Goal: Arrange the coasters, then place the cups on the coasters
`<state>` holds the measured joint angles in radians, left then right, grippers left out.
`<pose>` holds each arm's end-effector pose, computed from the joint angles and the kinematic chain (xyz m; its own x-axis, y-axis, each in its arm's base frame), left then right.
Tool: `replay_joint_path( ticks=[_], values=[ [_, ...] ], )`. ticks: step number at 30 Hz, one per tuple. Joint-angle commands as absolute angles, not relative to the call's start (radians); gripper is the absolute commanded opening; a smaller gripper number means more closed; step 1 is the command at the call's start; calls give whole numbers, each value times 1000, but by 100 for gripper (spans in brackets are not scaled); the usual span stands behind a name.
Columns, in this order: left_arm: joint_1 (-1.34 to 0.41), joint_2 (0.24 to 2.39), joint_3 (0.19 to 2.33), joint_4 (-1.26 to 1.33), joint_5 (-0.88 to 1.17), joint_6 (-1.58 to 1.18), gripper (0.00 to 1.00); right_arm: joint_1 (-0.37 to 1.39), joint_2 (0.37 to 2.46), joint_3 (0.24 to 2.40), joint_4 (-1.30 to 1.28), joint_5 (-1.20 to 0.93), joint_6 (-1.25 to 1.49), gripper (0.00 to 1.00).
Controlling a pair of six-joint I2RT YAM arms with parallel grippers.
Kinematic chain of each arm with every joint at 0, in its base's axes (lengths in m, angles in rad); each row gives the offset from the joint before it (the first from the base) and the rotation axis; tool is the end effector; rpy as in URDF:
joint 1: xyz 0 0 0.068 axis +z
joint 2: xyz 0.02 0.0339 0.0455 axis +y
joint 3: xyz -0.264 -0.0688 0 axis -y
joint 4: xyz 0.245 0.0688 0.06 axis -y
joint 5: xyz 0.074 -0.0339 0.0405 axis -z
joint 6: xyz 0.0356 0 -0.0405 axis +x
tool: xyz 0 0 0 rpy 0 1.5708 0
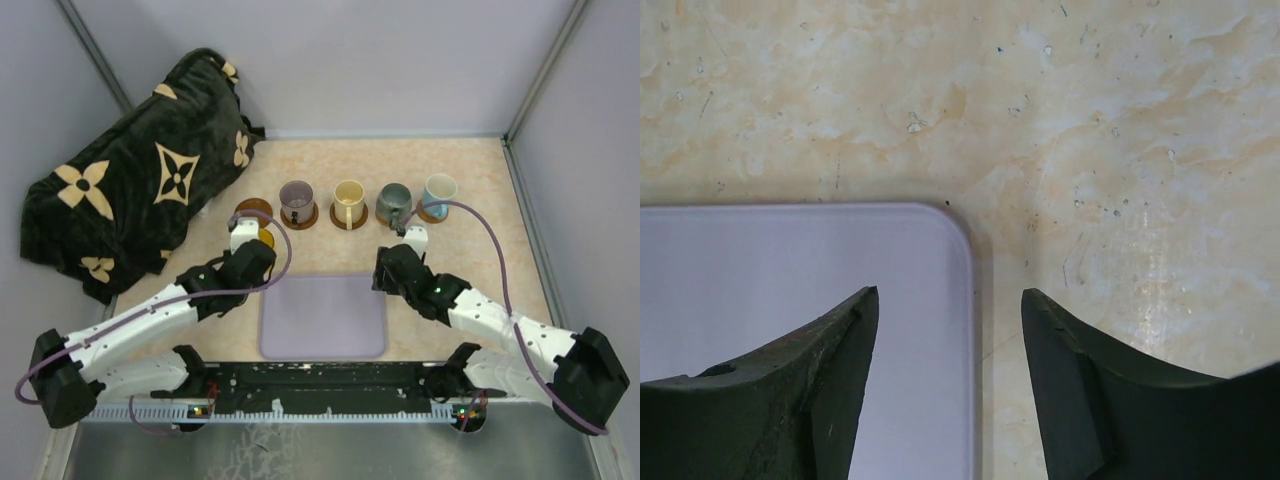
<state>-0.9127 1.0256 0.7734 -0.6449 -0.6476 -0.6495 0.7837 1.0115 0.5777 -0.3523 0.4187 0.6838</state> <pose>0.1388 -0.1445 0.2562 -0.6231 0.0173 -0.7820 0.0301 0.9995 -0.0018 0.1538 0.1329 0.2134 -0.6674 0.1497 -0.7295 -0.0256 0.9744 0.2234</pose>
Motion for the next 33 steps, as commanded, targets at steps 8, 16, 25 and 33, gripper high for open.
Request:
replay_joint_path(
  ticks=[8,16,25,33],
  values=[
    [-573,1197,822,-225,-415,-288,12,791,927,579,-409,496,705,60],
    [-491,1306,865,-37,-440,-185,13,792,867,575,-445,524,717,60],
    [-414,1439,890,102,-400,-179,13,792,812,582,-492,546,736,60],
    [-355,1540,916,139,-321,-184,13,792,784,585,-530,567,750,60]
  ],
)
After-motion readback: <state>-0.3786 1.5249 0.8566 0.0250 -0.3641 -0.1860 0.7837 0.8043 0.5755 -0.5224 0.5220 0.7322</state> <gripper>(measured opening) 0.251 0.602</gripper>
